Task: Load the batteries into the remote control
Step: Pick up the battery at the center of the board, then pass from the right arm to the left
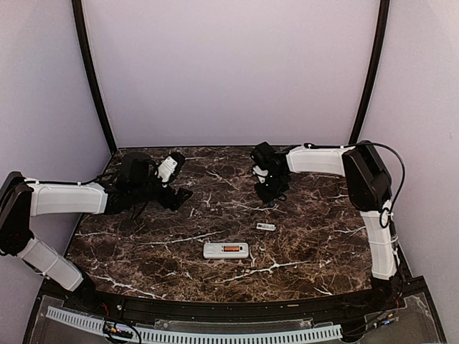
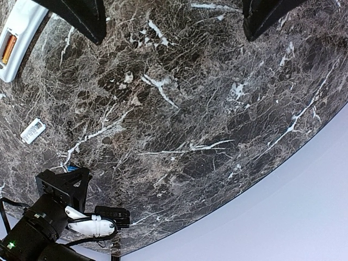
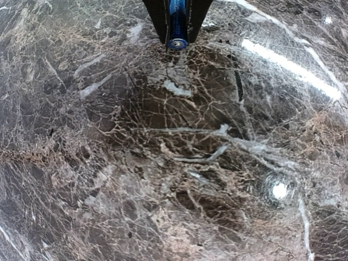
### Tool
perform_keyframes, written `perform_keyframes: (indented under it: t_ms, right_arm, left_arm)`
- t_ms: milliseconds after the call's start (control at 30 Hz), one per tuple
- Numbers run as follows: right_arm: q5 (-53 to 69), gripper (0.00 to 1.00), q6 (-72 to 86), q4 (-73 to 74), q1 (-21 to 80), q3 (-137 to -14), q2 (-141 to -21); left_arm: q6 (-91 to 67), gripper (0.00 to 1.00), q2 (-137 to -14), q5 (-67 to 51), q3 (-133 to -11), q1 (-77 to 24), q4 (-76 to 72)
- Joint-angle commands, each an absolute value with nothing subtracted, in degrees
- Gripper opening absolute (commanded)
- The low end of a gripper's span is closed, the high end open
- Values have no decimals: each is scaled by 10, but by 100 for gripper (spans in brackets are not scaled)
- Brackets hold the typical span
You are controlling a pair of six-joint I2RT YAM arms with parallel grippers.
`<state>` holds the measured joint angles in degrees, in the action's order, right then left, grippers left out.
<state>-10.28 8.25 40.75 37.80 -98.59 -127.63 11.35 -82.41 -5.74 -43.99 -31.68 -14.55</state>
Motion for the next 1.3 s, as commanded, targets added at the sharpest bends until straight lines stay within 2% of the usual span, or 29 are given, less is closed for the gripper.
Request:
perform_keyframes:
  t_ms: [0, 167, 433, 567, 767, 900, 1133, 1267]
  right_arm:
    - [-97, 0, 84, 428, 382, -991, -1274]
    - [-57, 0, 75, 417, 382, -1001, -1228]
    - [173, 0, 18, 252, 385, -921, -1071]
    - [238, 0, 11, 165, 398, -881, -997]
    - [260, 0, 28, 74, 424, -862, -943]
    - [251, 0, 44, 16, 446, -848, -926]
    - [248, 0, 61, -42, 471, -839, -919]
    - [247, 0, 66, -49, 477, -838, -919]
  left_arm:
    - [116, 86, -824, -63, -438, -314, -150]
    - [115, 86, -819, -64, -437, -314, -153]
    - [109, 85, -789, -93, -433, -314, -162]
    - [100, 82, -764, -150, -432, -315, -175]
    - [59, 78, -743, -240, -447, -330, -253]
    - [43, 78, -756, -237, -485, -369, -279]
    - [-75, 79, -811, -256, -542, -399, -365]
    - [-93, 71, -839, -255, -566, -408, -380]
